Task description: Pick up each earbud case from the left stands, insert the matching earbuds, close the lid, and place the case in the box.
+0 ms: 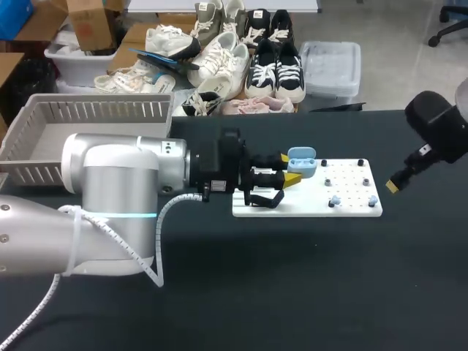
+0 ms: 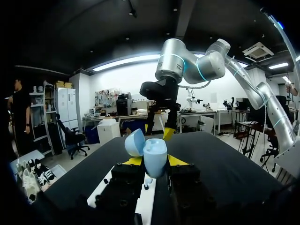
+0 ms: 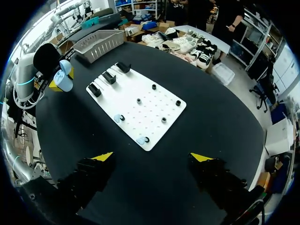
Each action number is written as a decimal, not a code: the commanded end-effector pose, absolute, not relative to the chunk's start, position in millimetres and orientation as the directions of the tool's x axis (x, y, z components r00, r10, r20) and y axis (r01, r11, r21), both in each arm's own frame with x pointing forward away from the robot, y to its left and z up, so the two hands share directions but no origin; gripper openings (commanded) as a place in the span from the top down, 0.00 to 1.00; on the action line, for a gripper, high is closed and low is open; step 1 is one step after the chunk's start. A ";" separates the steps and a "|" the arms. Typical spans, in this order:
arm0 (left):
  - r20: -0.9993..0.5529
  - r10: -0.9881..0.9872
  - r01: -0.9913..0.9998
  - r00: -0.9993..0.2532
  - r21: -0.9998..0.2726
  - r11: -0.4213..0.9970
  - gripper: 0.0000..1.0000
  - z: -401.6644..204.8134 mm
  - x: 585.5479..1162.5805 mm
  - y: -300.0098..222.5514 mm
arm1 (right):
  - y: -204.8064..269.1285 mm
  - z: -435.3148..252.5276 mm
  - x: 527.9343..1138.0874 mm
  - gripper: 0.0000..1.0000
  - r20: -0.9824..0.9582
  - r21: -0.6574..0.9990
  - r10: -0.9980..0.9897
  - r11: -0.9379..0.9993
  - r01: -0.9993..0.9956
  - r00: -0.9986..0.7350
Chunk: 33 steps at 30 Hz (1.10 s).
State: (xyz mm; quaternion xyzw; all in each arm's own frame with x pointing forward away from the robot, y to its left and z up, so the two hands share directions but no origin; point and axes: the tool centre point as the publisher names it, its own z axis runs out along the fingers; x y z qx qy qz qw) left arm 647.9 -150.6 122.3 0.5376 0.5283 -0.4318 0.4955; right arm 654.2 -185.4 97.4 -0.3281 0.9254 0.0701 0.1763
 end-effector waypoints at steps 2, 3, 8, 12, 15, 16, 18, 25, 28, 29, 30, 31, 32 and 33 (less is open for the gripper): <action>-0.988 0.136 0.995 0.071 0.079 0.056 1.00 121.1 646.9 -151.2 | -178.5 82.3 650.8 0.00 -0.371 -0.120 -0.575 0.808 -0.577 -0.729; -0.988 0.136 0.995 0.071 0.079 0.056 1.00 121.1 646.9 -151.2 | -177.4 80.1 650.2 0.00 -0.377 -0.113 -0.572 0.809 -0.577 -0.728; -0.988 0.136 0.995 0.071 0.079 0.056 1.00 121.1 646.9 -151.2 | -166.4 74.3 647.1 0.00 -0.353 -0.156 -0.594 0.799 -0.581 -0.723; -0.988 0.136 0.995 0.071 0.079 0.056 1.00 121.1 646.9 -151.2 | -158.8 72.2 645.2 0.00 -0.339 -0.200 -0.612 0.789 -0.581 -0.715; -0.988 0.136 0.995 0.071 0.079 0.056 1.00 121.1 646.9 -151.2 | -154.7 70.2 643.9 0.00 -0.329 -0.211 -0.612 0.790 -0.576 -0.719; -0.988 0.136 0.995 0.071 0.079 0.056 1.00 121.1 646.9 -151.2 | -153.7 69.8 643.3 0.00 -0.329 -0.212 -0.612 0.790 -0.576 -0.719; -0.988 0.136 0.995 0.071 0.079 0.056 1.00 121.1 646.9 -151.2 | -152.2 69.3 641.9 0.00 -0.331 -0.219 -0.606 0.795 -0.566 -0.723; -0.988 0.136 0.995 0.071 0.079 0.056 1.00 121.1 646.9 -151.2 | -145.2 64.7 636.5 0.00 -0.271 -0.325 -0.618 0.780 -0.534 -0.738; -0.988 0.136 0.995 0.071 0.079 0.056 1.00 121.1 646.9 -151.2 | -143.5 62.8 634.7 0.00 -0.256 -0.351 -0.615 0.778 -0.521 -0.746; -0.988 0.136 0.995 0.071 0.079 0.056 1.00 121.1 646.9 -151.2 | -143.5 61.9 634.3 0.00 -0.254 -0.353 -0.613 0.779 -0.518 -0.748; -0.988 0.136 0.995 0.071 0.079 0.056 1.00 121.1 646.9 -151.2 | -143.4 61.4 633.9 0.00 -0.248 -0.361 -0.610 0.779 -0.513 -0.752; -0.988 0.136 0.995 0.071 0.079 0.056 1.00 121.1 646.9 -151.2 | -143.3 60.3 633.5 0.00 -0.235 -0.378 -0.612 0.773 -0.509 -0.755; -0.988 0.136 0.995 0.071 0.079 0.056 1.00 121.1 646.9 -151.2 | -143.2 59.6 633.2 0.00 -0.237 -0.383 -0.610 0.774 -0.504 -0.756; -0.988 0.136 0.995 0.071 0.079 0.056 1.00 121.1 646.9 -151.2 | -143.2 58.9 632.7 0.00 -0.235 -0.394 -0.607 0.773 -0.496 -0.759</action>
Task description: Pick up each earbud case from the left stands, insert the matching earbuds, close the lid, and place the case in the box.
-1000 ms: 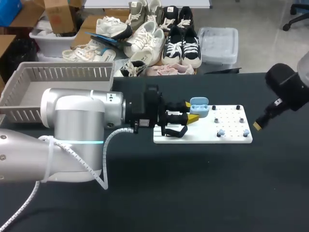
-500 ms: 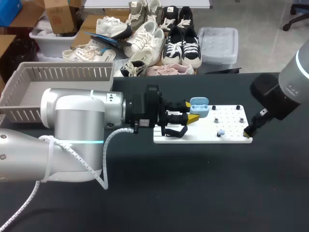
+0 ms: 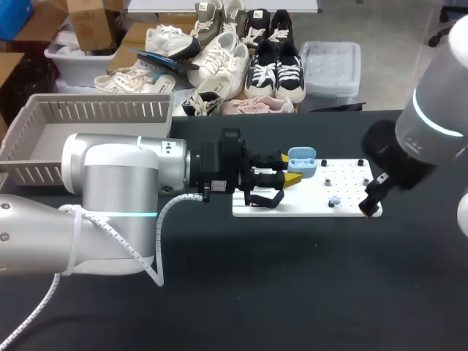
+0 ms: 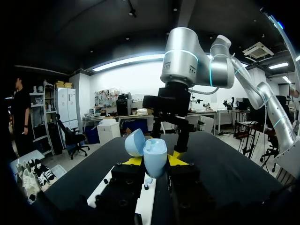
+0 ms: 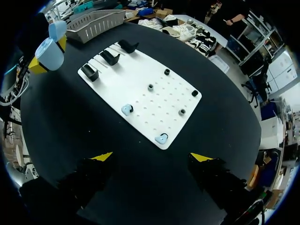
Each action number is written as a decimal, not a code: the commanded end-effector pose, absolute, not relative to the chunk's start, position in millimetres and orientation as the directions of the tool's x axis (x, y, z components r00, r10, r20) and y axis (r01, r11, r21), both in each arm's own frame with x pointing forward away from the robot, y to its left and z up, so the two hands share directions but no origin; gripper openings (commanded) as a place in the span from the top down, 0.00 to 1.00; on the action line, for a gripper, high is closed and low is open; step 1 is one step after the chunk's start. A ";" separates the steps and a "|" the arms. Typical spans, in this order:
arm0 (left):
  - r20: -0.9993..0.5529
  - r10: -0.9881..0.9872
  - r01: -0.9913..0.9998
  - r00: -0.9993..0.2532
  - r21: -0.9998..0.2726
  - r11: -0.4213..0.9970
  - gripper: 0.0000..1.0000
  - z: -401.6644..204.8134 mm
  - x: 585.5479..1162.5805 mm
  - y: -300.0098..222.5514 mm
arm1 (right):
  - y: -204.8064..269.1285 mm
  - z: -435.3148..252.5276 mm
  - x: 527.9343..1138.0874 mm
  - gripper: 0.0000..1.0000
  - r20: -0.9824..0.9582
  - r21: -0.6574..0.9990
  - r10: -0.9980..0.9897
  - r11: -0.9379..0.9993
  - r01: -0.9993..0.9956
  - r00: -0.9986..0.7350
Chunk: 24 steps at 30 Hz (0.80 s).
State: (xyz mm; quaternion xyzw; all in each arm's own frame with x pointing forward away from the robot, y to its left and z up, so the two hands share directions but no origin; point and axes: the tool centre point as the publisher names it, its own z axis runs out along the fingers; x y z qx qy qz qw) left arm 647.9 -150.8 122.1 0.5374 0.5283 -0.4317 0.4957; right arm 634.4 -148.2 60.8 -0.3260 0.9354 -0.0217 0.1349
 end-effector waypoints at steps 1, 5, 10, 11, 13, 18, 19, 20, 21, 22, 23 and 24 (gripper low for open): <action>-0.988 0.136 0.995 0.071 0.079 0.056 1.00 121.1 646.9 -151.2 | -143.6 58.2 632.3 0.00 -0.232 -0.407 -0.605 0.771 -0.489 -0.761; -0.988 0.136 0.995 0.071 0.079 0.056 1.00 121.1 646.9 -151.2 | -147.3 54.2 632.5 0.00 -0.237 -0.424 -0.589 0.778 -0.463 -0.772; -0.988 0.136 0.995 0.071 0.079 0.056 1.00 121.1 646.9 -151.2 | -151.6 48.6 635.6 0.00 -0.243 -0.429 -0.581 0.783 -0.451 -0.777; -0.988 0.136 0.995 0.071 0.079 0.056 1.00 121.1 646.9 -151.2 | -152.1 47.1 636.3 0.00 -0.242 -0.430 -0.580 0.783 -0.450 -0.777; -0.988 0.136 0.995 0.071 0.079 0.056 1.00 121.1 646.9 -151.2 | -153.0 43.8 637.8 0.00 -0.239 -0.430 -0.581 0.782 -0.451 -0.778; -0.988 0.136 0.995 0.071 0.079 0.056 1.00 121.1 646.9 -151.2 | -153.2 37.2 639.9 0.00 -0.238 -0.428 -0.580 0.783 -0.451 -0.779; -0.988 0.136 0.995 0.071 0.079 0.056 1.00 121.1 646.9 -151.2 | -152.7 36.6 640.2 0.00 -0.238 -0.428 -0.579 0.783 -0.451 -0.779; -0.988 0.136 0.995 0.071 0.079 0.056 1.00 121.1 646.9 -151.2 | -152.0 35.5 640.9 0.00 -0.239 -0.427 -0.579 0.784 -0.451 -0.779; -0.988 0.136 0.995 0.071 0.079 0.056 1.00 121.1 646.9 -151.2 | -151.3 34.6 641.6 0.00 -0.240 -0.425 -0.579 0.785 -0.452 -0.780; -0.988 0.136 0.995 0.071 0.079 0.056 1.00 121.1 646.9 -151.2 | -150.8 33.6 642.3 0.00 -0.242 -0.421 -0.577 0.787 -0.451 -0.780; -0.988 0.136 0.995 0.071 0.079 0.056 1.00 121.1 646.9 -151.2 | -150.3 32.5 643.1 0.00 -0.245 -0.410 -0.574 0.791 -0.453 -0.781; -0.988 0.136 0.995 0.071 0.079 0.056 1.00 121.1 646.9 -151.2 | -150.0 31.4 643.9 0.00 -0.251 -0.400 -0.568 0.798 -0.451 -0.784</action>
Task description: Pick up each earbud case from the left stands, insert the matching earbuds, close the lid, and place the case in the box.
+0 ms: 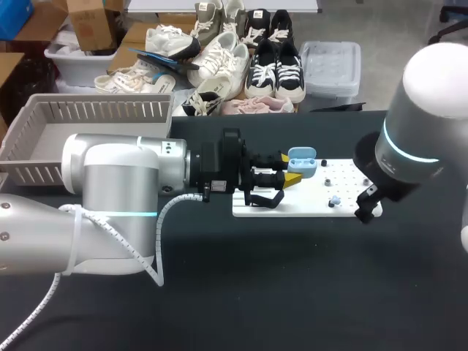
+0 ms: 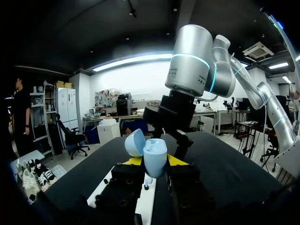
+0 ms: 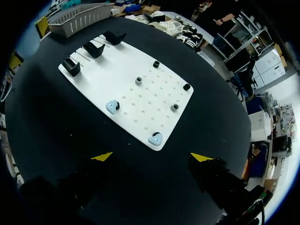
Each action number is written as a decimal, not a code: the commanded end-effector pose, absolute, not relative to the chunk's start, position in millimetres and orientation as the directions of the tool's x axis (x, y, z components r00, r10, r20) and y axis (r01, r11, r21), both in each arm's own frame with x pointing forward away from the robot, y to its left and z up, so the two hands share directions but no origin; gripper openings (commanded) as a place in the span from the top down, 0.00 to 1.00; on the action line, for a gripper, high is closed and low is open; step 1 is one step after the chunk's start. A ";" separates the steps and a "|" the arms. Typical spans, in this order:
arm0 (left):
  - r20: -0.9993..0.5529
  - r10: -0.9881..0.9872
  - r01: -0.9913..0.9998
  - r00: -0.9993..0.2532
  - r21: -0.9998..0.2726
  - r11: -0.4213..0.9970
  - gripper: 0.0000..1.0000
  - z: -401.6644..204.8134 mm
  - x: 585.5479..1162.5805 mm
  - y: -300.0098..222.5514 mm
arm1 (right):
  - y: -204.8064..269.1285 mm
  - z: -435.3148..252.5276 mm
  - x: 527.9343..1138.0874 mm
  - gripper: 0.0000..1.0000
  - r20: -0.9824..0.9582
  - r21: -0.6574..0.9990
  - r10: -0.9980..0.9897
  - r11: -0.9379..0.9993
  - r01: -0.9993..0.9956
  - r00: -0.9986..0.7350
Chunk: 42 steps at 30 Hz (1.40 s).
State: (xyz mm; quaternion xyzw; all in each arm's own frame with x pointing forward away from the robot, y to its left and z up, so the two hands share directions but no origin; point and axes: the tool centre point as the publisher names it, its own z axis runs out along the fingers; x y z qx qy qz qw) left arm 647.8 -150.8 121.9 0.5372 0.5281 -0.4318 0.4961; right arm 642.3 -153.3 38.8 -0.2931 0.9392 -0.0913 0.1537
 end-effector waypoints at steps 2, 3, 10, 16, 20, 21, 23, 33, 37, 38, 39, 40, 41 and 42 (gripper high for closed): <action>-0.988 0.136 0.995 0.071 0.079 0.056 1.00 121.1 646.9 -151.2 | -149.5 30.6 645.2 0.00 -0.262 -0.383 -0.560 0.808 -0.448 -0.786; -0.988 0.136 0.995 0.071 0.079 0.056 1.00 121.1 646.9 -151.2 | -148.9 30.3 645.8 0.00 -0.260 -0.384 -0.560 0.808 -0.447 -0.787; -0.988 0.136 0.995 0.071 0.079 0.056 1.00 121.1 646.9 -151.2 | -147.9 30.7 647.4 0.02 -0.270 -0.366 -0.548 0.819 -0.442 -0.792; -0.988 0.136 0.995 0.071 0.079 0.056 1.00 121.1 646.9 -151.2 | -147.9 32.5 647.9 0.22 -0.288 -0.330 -0.532 0.836 -0.439 -0.796; -0.988 0.136 0.995 0.071 0.079 0.056 1.00 121.1 646.9 -151.2 | -147.9 33.0 648.0 0.25 -0.292 -0.323 -0.527 0.840 -0.437 -0.798; -0.988 0.136 0.995 0.071 0.079 0.056 1.00 121.1 646.9 -151.2 | -147.9 33.1 648.1 0.25 -0.291 -0.322 -0.527 0.840 -0.437 -0.798; -0.988 0.136 0.995 0.071 0.079 0.056 1.00 121.1 646.9 -151.2 | -147.9 33.1 648.3 0.28 -0.289 -0.320 -0.526 0.840 -0.437 -0.799; -0.988 0.136 0.995 0.071 0.079 0.056 1.00 121.1 646.9 -151.2 | -147.5 32.0 650.9 0.40 -0.296 -0.294 -0.510 0.853 -0.431 -0.808; -0.988 0.136 0.995 0.071 0.079 0.056 1.00 121.1 646.9 -151.2 | -147.5 30.3 652.8 0.44 -0.296 -0.288 -0.506 0.856 -0.430 -0.810; -0.988 0.136 0.995 0.071 0.079 0.056 1.00 121.1 646.9 -151.2 | -147.1 29.8 653.3 0.45 -0.294 -0.289 -0.507 0.855 -0.431 -0.810; -0.988 0.136 0.995 0.071 0.079 0.056 1.00 121.1 646.9 -151.2 | -146.7 29.4 653.7 0.47 -0.292 -0.289 -0.508 0.855 -0.431 -0.810; -0.988 0.136 0.995 0.071 0.079 0.056 1.00 121.1 646.9 -151.2 | -146.6 29.2 653.9 0.49 -0.292 -0.290 -0.508 0.854 -0.431 -0.811; -0.988 0.136 0.995 0.071 0.079 0.056 1.00 121.1 646.9 -151.2 | -146.5 29.2 654.0 0.50 -0.290 -0.290 -0.508 0.854 -0.431 -0.811; -0.988 0.136 0.995 0.071 0.079 0.056 1.00 121.1 646.9 -151.2 | -146.3 28.8 654.3 0.51 -0.289 -0.290 -0.508 0.854 -0.431 -0.811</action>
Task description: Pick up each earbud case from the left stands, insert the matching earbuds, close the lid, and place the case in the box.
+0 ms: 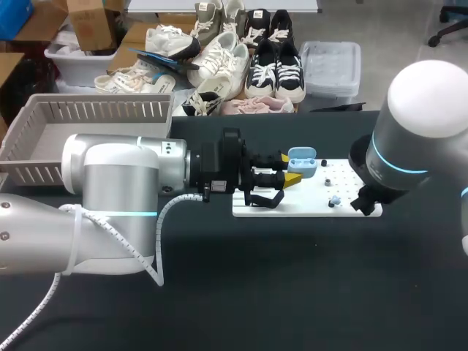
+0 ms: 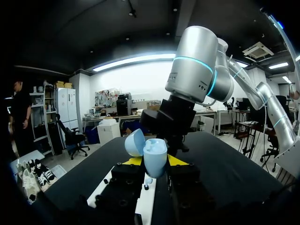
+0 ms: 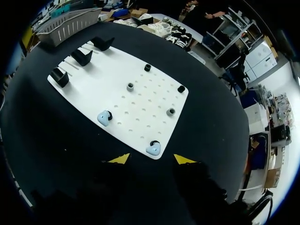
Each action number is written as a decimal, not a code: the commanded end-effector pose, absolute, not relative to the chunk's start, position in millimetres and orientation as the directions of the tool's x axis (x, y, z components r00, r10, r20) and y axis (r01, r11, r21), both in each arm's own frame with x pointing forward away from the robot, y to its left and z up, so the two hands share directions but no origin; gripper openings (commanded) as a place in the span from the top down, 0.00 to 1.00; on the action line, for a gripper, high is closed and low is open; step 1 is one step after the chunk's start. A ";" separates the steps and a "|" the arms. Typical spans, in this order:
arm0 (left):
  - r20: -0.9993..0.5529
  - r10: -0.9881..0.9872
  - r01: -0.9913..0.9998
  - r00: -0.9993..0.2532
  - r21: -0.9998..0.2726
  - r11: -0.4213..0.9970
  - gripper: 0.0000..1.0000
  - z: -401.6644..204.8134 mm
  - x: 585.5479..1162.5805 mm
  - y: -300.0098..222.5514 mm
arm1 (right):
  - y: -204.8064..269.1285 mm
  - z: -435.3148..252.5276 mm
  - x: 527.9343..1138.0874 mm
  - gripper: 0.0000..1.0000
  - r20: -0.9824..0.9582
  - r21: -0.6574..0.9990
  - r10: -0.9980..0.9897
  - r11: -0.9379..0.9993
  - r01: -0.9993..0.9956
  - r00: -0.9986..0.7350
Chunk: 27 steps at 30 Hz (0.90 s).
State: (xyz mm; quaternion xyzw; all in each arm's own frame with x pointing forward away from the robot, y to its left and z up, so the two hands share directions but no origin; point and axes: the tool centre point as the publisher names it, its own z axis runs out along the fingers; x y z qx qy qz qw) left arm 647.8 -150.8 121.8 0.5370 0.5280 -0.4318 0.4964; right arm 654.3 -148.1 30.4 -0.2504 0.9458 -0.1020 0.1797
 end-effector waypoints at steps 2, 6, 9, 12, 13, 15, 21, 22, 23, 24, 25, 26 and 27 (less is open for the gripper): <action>-0.988 0.136 0.995 0.071 0.079 0.056 1.00 121.1 646.9 -151.2 | -146.3 28.2 654.7 0.51 -0.287 -0.289 -0.507 0.855 -0.431 -0.813; -0.988 0.136 0.995 0.071 0.079 0.056 1.00 121.1 646.9 -151.2 | -145.5 26.6 655.5 0.51 -0.283 -0.287 -0.506 0.855 -0.432 -0.815; -0.988 0.136 0.995 0.071 0.079 0.056 1.00 121.1 646.9 -151.2 | -144.8 26.1 656.0 0.51 -0.282 -0.287 -0.505 0.856 -0.431 -0.816; -0.988 0.136 0.995 0.071 0.079 0.056 1.00 121.1 646.9 -151.2 | -144.6 25.4 656.4 0.52 -0.281 -0.286 -0.503 0.857 -0.429 -0.817; -0.988 0.136 0.995 0.071 0.079 0.056 1.00 121.1 646.9 -151.2 | -144.6 25.3 656.5 0.52 -0.281 -0.285 -0.503 0.857 -0.429 -0.818; -0.988 0.136 0.995 0.071 0.079 0.056 1.00 121.1 646.9 -151.2 | -144.2 24.6 657.0 0.53 -0.280 -0.285 -0.501 0.858 -0.428 -0.818; -0.988 0.136 0.995 0.071 0.079 0.056 1.00 121.1 646.9 -151.2 | -143.3 22.8 660.5 0.55 -0.278 -0.283 -0.497 0.860 -0.424 -0.822; -0.988 0.136 0.995 0.071 0.079 0.056 1.00 121.1 646.9 -151.2 | -143.0 22.9 661.1 0.56 -0.276 -0.285 -0.497 0.860 -0.424 -0.823; -0.988 0.136 0.995 0.071 0.079 0.056 1.00 121.1 646.9 -151.2 | -142.8 22.9 661.5 0.56 -0.275 -0.286 -0.498 0.859 -0.424 -0.823; -0.988 0.136 0.995 0.071 0.079 0.056 1.00 121.1 646.9 -151.2 | -142.9 22.9 661.9 0.56 -0.275 -0.286 -0.497 0.859 -0.424 -0.823; -0.988 0.136 0.995 0.071 0.079 0.056 1.00 121.1 646.9 -151.2 | -143.0 22.8 662.1 0.57 -0.275 -0.286 -0.497 0.860 -0.423 -0.823; -0.988 0.136 0.995 0.071 0.079 0.056 1.00 121.1 646.9 -151.2 | -143.1 22.5 662.3 0.57 -0.274 -0.286 -0.496 0.860 -0.423 -0.824; -0.988 0.136 0.995 0.071 0.079 0.056 1.00 121.1 646.9 -151.2 | -143.3 22.2 662.3 0.57 -0.274 -0.285 -0.496 0.860 -0.423 -0.824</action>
